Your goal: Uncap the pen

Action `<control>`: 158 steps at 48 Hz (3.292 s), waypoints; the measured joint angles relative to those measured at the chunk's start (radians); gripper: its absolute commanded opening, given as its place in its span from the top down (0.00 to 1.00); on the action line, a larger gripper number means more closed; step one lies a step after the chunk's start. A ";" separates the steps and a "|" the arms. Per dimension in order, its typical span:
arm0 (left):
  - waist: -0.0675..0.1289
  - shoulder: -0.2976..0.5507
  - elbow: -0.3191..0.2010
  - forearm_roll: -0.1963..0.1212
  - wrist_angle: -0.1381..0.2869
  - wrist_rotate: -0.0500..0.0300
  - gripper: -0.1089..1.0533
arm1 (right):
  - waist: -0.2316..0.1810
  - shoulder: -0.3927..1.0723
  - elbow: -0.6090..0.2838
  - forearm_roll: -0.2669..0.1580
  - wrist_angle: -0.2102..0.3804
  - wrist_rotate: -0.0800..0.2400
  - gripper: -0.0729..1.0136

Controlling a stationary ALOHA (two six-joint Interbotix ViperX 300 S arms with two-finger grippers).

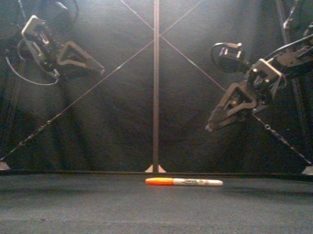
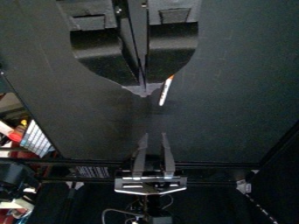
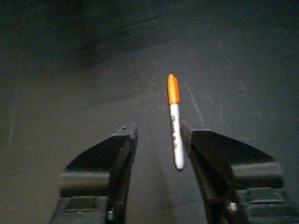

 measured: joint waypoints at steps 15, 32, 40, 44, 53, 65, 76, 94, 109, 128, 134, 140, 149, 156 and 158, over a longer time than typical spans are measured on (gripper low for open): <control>0.009 0.124 -0.038 0.009 0.000 0.0031 0.05 | -0.021 0.209 -0.091 -0.049 0.063 -0.003 0.18; 0.021 0.244 -0.091 0.031 0.000 0.0031 0.04 | -0.069 0.325 -0.149 -0.069 0.126 -0.009 0.20; 0.021 0.279 -0.110 0.034 0.002 0.0031 0.04 | -0.072 0.336 -0.163 -0.077 0.140 -0.006 0.40; 0.021 0.301 -0.123 0.035 0.011 0.0031 0.04 | -0.071 0.334 -0.164 -0.081 0.143 0.000 0.50; 0.020 0.350 -0.170 0.035 0.072 0.0046 0.04 | -0.064 0.314 -0.176 -0.086 0.155 -0.006 0.55; 0.023 0.394 -0.229 0.038 0.172 0.0031 0.04 | -0.038 0.261 -0.253 -0.144 0.175 0.002 0.55; 0.026 0.433 -0.256 0.035 0.229 0.0015 0.04 | -0.021 0.259 -0.313 -0.178 0.204 0.002 0.55; 0.048 0.474 -0.264 0.014 0.241 0.0015 0.11 | -0.008 0.259 -0.324 -0.184 0.206 0.003 0.55; 0.049 0.502 -0.285 0.023 0.241 0.0046 0.43 | -0.006 0.259 -0.325 -0.184 0.206 -0.003 0.55; 0.063 0.462 -0.267 0.044 0.267 0.0046 0.54 | -0.009 0.198 -0.275 -0.173 0.189 0.003 0.55; 0.069 0.419 -0.244 0.046 0.265 0.0046 0.54 | -0.014 0.158 -0.238 -0.153 0.173 0.003 0.55; 0.083 0.367 -0.178 0.044 0.284 0.0046 0.54 | -0.031 0.107 -0.160 -0.130 0.170 0.008 0.55; 0.109 0.279 -0.107 0.049 0.287 0.0046 0.54 | -0.038 0.048 -0.069 -0.112 0.126 0.008 0.55; 0.114 0.207 -0.071 0.077 0.288 0.0046 0.54 | -0.043 -0.003 -0.017 -0.110 0.080 0.008 0.55; 0.115 0.186 -0.060 0.084 0.287 0.0046 0.54 | -0.044 -0.017 -0.005 -0.110 0.064 0.008 0.55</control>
